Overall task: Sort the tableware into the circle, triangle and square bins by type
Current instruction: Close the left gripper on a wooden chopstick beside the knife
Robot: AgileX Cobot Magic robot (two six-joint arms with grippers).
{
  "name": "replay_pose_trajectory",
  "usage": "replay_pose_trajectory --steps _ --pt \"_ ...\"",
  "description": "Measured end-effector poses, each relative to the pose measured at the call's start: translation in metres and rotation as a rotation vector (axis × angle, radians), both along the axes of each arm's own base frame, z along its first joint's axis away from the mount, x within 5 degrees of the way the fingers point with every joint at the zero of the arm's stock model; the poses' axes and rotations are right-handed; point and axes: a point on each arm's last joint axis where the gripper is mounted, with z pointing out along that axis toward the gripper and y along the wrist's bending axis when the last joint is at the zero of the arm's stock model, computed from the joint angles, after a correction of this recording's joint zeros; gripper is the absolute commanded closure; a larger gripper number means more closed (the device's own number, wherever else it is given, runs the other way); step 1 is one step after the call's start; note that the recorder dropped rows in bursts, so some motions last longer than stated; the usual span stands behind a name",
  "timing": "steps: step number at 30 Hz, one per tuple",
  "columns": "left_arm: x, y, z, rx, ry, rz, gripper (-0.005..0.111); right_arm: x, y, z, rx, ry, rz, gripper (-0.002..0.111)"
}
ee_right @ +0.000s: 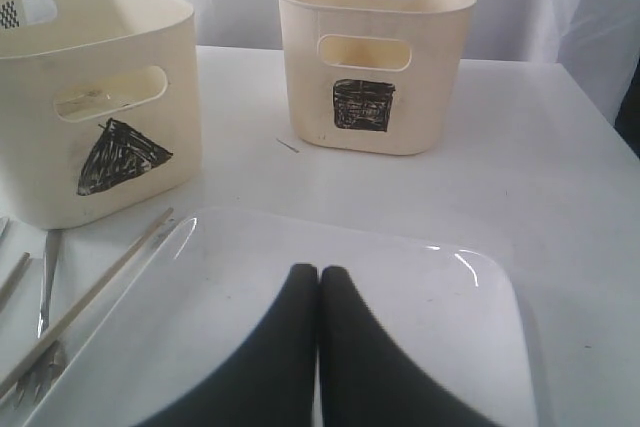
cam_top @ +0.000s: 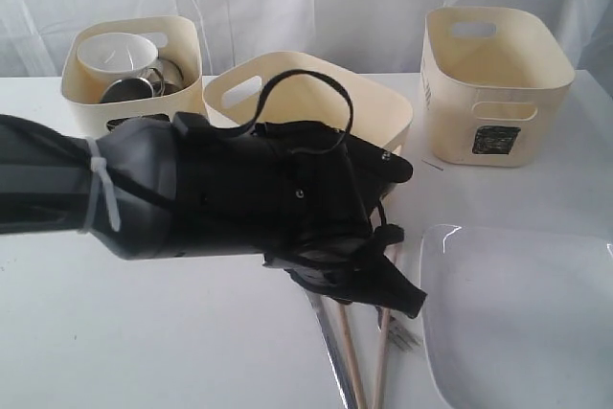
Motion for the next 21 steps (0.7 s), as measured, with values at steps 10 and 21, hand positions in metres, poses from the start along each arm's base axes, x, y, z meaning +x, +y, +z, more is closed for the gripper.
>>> replay_pose_trajectory --steps 10,21 --pt "0.003 -0.013 -0.026 -0.056 0.039 0.038 0.073 0.0 0.0 0.0 0.0 0.0 0.0 0.108" --pt "0.004 -0.016 -0.046 -0.033 0.065 0.063 0.073 0.0 0.0 0.0 0.0 0.0 0.0 0.108"
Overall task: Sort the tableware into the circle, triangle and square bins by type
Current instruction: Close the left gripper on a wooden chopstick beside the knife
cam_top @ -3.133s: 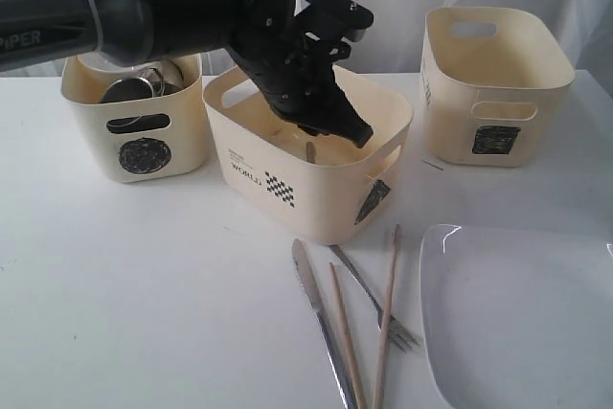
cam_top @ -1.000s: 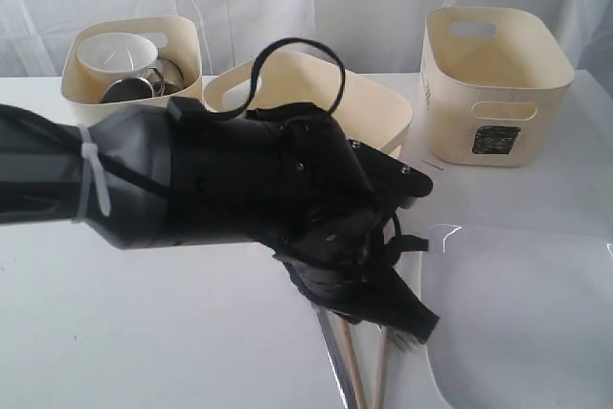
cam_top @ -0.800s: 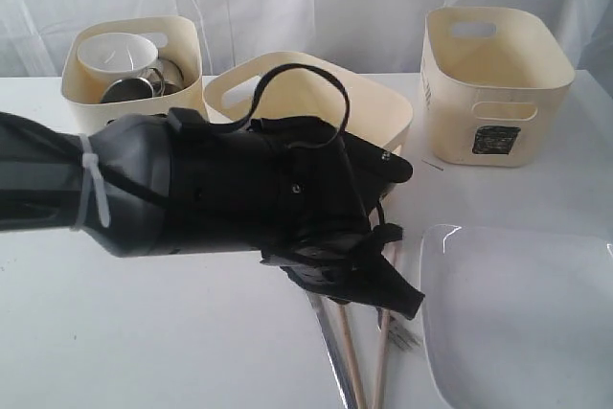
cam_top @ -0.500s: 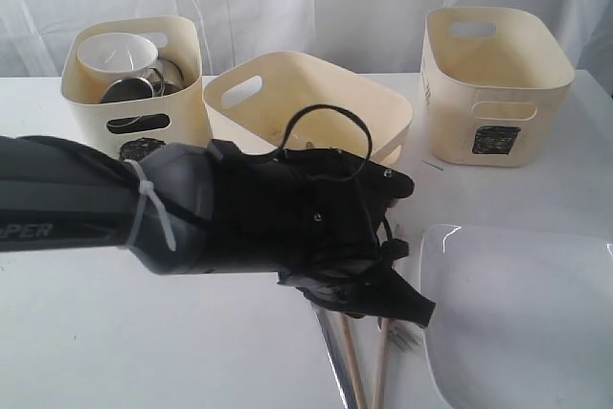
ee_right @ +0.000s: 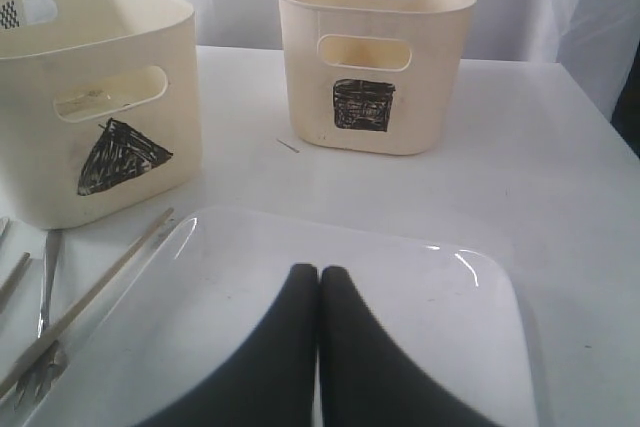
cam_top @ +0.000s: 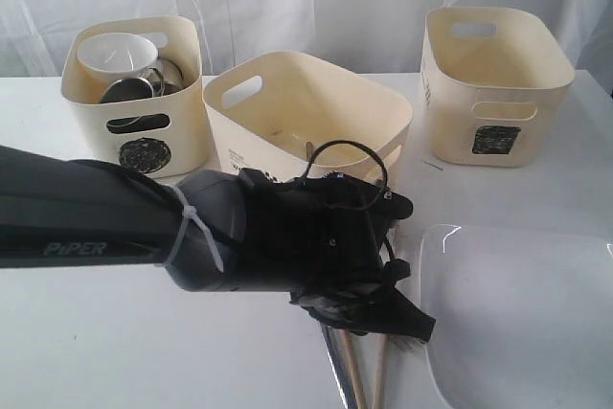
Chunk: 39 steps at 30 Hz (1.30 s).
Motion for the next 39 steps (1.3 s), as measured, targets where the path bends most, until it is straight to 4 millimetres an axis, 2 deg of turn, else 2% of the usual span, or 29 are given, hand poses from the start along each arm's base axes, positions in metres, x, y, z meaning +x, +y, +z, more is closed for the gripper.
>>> replay_pose_trajectory --steps 21,29,39 --pt "-0.001 -0.006 -0.02 -0.022 0.053 0.026 0.074 0.0 0.0 0.0 0.0 0.0 0.0 0.108" --pt "0.0 -0.001 -0.02 0.042 0.044 0.037 0.107 0.0 0.0 0.0 0.0 0.0 0.0 0.108" --pt "0.001 0.005 -0.021 0.11 0.03 0.045 0.107 0.0 0.0 0.0 0.0 0.0 0.0 0.108"
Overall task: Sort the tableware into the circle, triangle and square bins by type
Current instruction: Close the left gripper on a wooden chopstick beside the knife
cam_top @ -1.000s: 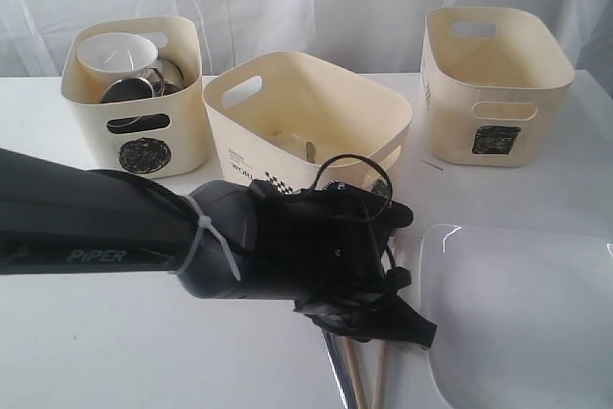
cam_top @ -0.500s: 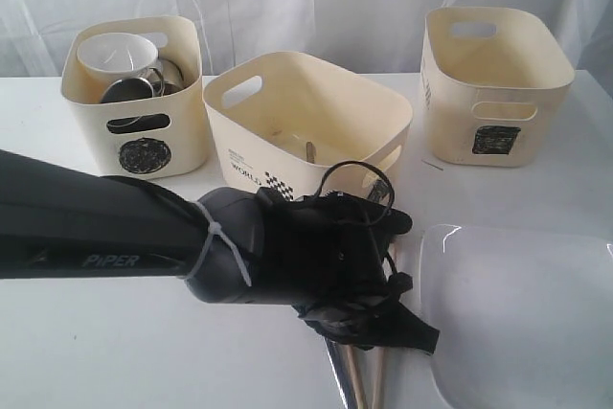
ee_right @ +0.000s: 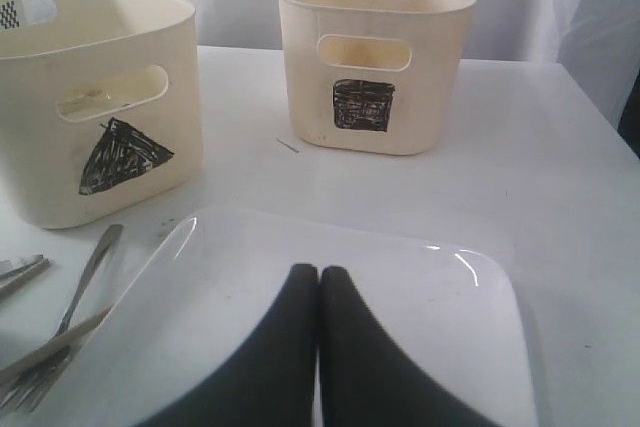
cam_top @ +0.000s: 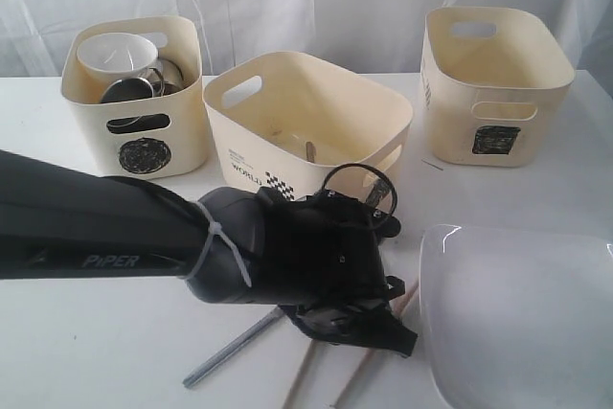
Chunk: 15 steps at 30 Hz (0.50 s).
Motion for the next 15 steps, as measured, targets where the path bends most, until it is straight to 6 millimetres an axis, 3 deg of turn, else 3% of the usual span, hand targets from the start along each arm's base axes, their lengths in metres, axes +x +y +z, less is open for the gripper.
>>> replay_pose_trajectory --steps 7,15 --pt "-0.001 0.001 0.006 -0.006 0.002 0.009 0.107 0.0 0.0 0.0 0.0 0.0 0.0 0.108" --pt "-0.004 0.005 0.048 -0.105 -0.051 -0.042 0.107 0.0 0.0 0.0 0.0 0.0 0.0 0.108"
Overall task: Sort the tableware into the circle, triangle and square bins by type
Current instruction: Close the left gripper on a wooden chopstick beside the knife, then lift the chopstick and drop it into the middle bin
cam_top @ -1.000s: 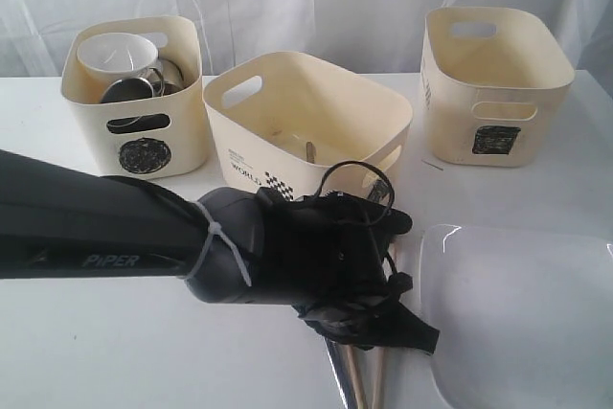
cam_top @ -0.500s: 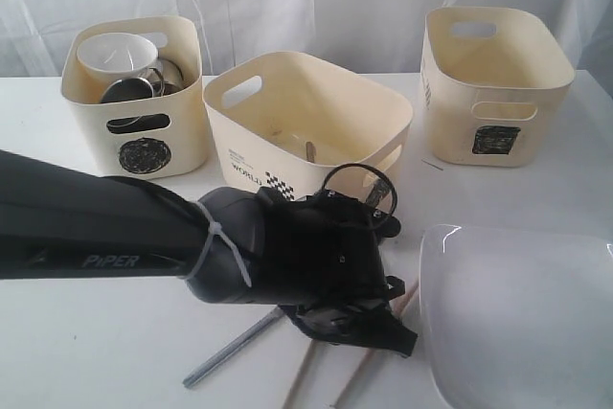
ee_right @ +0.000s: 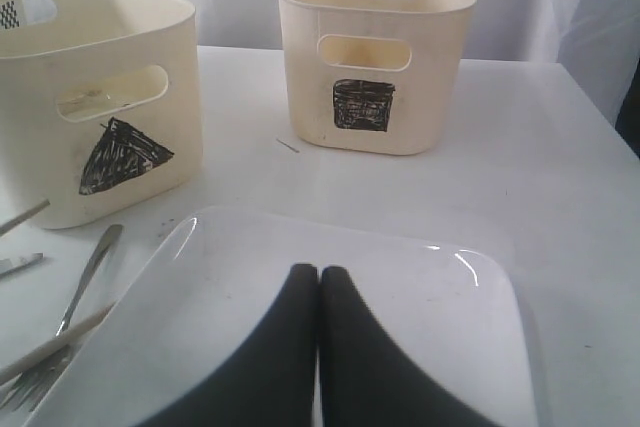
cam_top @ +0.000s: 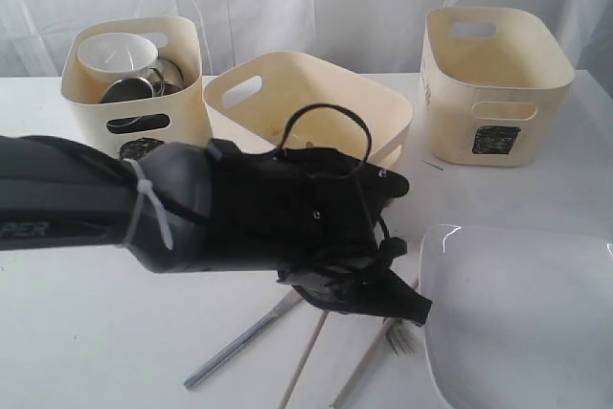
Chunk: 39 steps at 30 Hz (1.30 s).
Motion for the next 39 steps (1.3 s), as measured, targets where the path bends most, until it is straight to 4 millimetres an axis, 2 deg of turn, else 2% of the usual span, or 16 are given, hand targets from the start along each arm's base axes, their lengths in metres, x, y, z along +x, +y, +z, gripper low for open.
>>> replay_pose_trajectory --steps 18,26,32,39 --pt "-0.008 0.006 0.057 -0.196 -0.065 -0.063 0.107 0.0 0.0 0.0 0.0 0.0 0.0 0.108" --pt "-0.01 0.004 0.079 -0.273 -0.141 -0.171 0.107 0.0 0.0 0.0 0.0 0.0 0.0 0.108" --pt "-0.007 0.006 0.095 -0.262 -0.277 -0.26 0.107 0.0 0.0 0.0 0.0 0.0 0.0 0.108" --pt "0.012 0.002 0.129 -0.188 -0.615 -0.439 0.107 0.0 0.0 0.0 0.0 0.0 0.0 0.108"
